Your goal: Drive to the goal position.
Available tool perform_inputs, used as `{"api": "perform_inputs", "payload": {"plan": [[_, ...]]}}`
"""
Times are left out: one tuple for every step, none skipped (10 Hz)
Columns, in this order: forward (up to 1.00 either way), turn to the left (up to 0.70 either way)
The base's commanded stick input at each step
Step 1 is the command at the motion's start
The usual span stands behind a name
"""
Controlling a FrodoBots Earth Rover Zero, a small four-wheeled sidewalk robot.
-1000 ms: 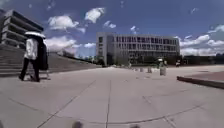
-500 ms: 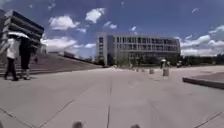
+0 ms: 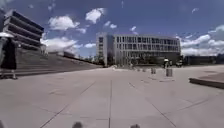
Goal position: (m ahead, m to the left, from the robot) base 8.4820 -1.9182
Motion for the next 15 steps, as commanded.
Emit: {"api": "perform_inputs", "payload": {"plan": [[0.7,0.0],[0.7,0.0],[0.7,0.0],[0.7,0.0],[0.7,0.0],[0.7,0.0],[0.7,0.0],[0.7,0.0],[0.7,0.0],[0.7,0.0],[0.7,0.0],[0.7,0.0],[0.7,0.0],[0.7,0.0],[0.7,0.0]]}}
